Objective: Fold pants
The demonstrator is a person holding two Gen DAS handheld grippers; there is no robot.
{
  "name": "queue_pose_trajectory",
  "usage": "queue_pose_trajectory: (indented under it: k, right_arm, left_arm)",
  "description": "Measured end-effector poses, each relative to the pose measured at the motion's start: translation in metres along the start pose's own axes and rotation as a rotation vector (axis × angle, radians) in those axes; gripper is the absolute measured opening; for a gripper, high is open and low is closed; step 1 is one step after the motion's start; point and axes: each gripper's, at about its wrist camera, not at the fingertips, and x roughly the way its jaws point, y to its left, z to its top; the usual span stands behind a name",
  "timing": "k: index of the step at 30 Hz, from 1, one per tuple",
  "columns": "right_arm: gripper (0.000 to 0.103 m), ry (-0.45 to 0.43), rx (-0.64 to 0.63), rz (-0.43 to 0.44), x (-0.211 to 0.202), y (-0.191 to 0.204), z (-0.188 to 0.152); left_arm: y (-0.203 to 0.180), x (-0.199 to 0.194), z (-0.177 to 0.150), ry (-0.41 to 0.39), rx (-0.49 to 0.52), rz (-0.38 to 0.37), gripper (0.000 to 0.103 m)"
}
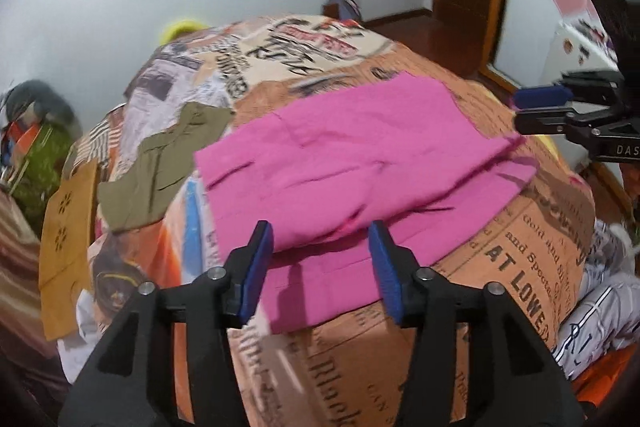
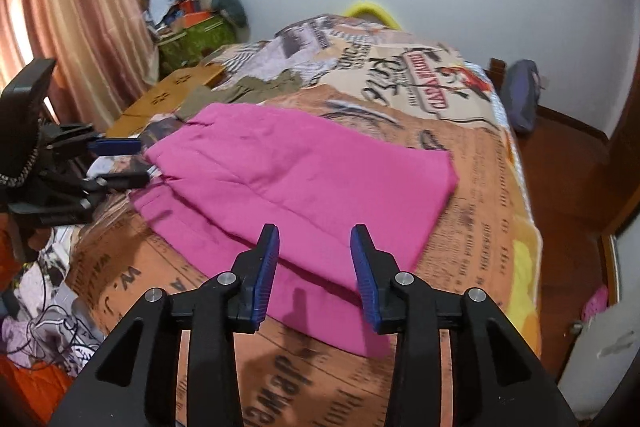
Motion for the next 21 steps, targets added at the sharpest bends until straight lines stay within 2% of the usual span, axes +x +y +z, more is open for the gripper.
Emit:
queue_pose_trajectory:
  k: [3, 7, 9, 11, 13, 15, 18, 21]
  right_arm:
    - [0.037, 0.032, -0.026, 0.015, 0.015, 0.012, -0.003]
    - [0.039, 0.073, -0.061, 0.024, 0.035, 0.023, -0.008]
    - [0.039, 0.082, -0.069, 0.022, 0.042, 0.025, -0.008]
    - [0.039, 0.087, -0.063, 0.03, 0.05, 0.025, -0.006]
    - [0.039, 0.081, -0.059, 0.033, 0.053, 0.024, -0.004]
    - [0.039, 0.08, -0.058, 0.032, 0.055, 0.024, -0.003]
    - [0.039, 0.076, -0.05, 0.051, 0.058, 0.022, -0.001]
    - [0.036, 0.075, -0.03, 0.076, 0.06, 0.02, 0.0]
  left_arm:
    - [-0.013, 0.016, -0.002, 0.028, 0.063, 0.037, 0.065]
    - [-0.025, 0.034, -0.003, 0.041, 0.146, 0.11, 0.066]
    - [-0.025, 0.037, -0.001, 0.029, 0.149, 0.115, 0.066]
    - [-0.024, 0.038, 0.004, 0.018, 0.135, 0.087, 0.066]
    - [-0.021, 0.038, 0.009, 0.005, 0.12, 0.063, 0.062]
    - [-0.02, 0.039, 0.014, 0.002, 0.109, 0.043, 0.051]
    - [-0.017, 0.039, 0.019, -0.005, 0.088, 0.008, 0.04]
    - [-0.02, 0.035, 0.019, -0.023, 0.092, 0.008, 0.035]
